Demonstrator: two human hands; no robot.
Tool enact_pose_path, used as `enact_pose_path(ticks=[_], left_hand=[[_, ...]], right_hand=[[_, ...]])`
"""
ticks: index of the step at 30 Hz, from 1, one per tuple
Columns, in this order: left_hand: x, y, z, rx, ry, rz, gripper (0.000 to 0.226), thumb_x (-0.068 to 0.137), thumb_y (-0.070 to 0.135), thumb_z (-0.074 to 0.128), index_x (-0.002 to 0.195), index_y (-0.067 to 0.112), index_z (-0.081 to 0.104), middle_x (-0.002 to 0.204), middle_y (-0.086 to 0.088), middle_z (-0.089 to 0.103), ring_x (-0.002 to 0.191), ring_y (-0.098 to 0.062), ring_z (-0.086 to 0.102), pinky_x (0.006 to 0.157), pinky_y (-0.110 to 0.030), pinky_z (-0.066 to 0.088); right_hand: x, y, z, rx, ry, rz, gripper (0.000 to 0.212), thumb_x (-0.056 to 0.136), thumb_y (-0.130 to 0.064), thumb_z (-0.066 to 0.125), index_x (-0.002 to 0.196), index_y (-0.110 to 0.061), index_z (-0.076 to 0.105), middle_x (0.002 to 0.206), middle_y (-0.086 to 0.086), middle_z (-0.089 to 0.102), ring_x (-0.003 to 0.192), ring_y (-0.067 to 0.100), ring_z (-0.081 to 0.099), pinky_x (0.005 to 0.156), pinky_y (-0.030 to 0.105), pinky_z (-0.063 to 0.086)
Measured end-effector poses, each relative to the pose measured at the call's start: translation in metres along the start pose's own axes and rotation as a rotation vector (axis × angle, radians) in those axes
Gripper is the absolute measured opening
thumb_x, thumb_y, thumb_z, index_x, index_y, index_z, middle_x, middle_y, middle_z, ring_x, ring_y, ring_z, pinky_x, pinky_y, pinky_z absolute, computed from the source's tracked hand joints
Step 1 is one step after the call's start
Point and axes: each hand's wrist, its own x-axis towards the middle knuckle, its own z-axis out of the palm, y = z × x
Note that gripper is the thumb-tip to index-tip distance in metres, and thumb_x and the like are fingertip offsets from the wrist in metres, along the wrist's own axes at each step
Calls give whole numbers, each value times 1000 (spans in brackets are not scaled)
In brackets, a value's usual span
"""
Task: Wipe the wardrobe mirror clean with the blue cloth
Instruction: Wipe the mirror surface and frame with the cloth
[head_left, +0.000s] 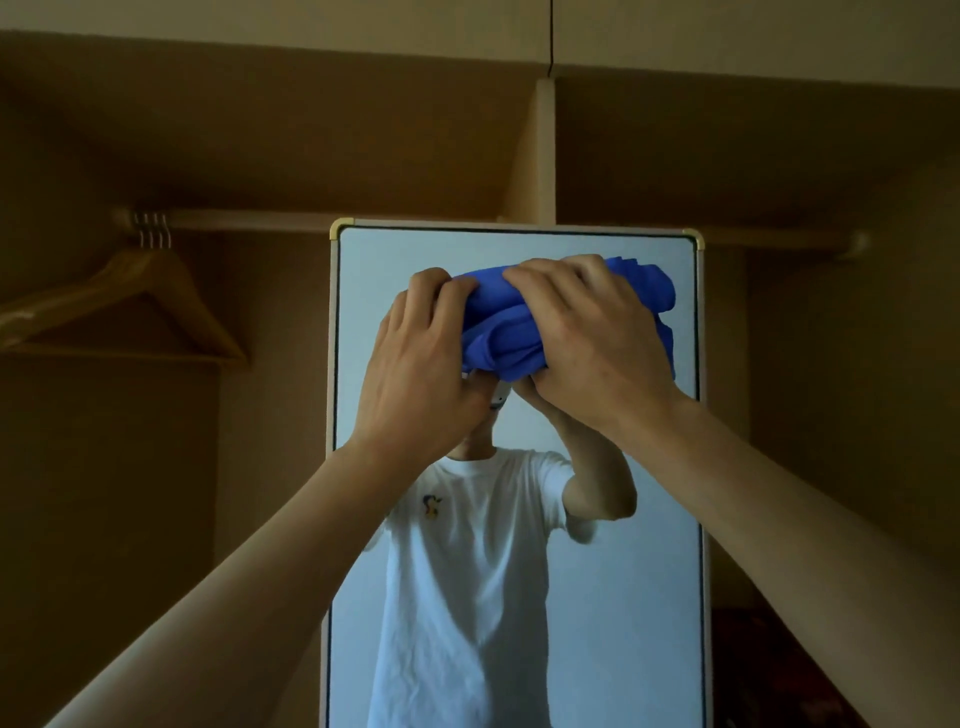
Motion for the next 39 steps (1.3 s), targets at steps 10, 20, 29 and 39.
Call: enact_pose_path(ticks=[10, 20, 29, 39], left_hand=[[-34, 7, 1, -46, -68, -34, 66, 77, 17, 81, 134, 3, 53, 135, -14, 49, 117, -30, 54, 100, -42, 48], [-82, 12, 5, -93, -119, -53, 60, 79, 10, 74, 134, -3, 53, 137, -21, 49, 120, -36, 54, 100, -50, 49], [-122, 19, 13, -127, -168, -107, 64, 77, 5, 76, 135, -5, 53, 140, -23, 49, 124, -39, 54, 100, -53, 49], [-177, 23, 20, -142, -214, -132, 63, 79, 11, 72, 137, -4, 53, 142, -22, 48, 131, -36, 49, 106, -50, 46]], right_hand=[[-35, -19, -1, 6, -18, 61, 55, 78, -26, 75, 128, -10, 60, 125, 4, 66, 109, 28, 59, 87, 41, 49], [-79, -42, 1, 47, -28, 83, 48, 81, -16, 66, 128, -8, 62, 124, 6, 66, 107, 30, 60, 87, 42, 47], [-117, -56, 5, 49, -52, 107, 47, 84, -20, 66, 129, -9, 60, 126, 7, 65, 110, 30, 58, 90, 43, 46], [-168, -78, 6, 62, -127, 135, 54, 81, -27, 74, 131, -9, 61, 129, 8, 64, 114, 31, 57, 94, 44, 44]])
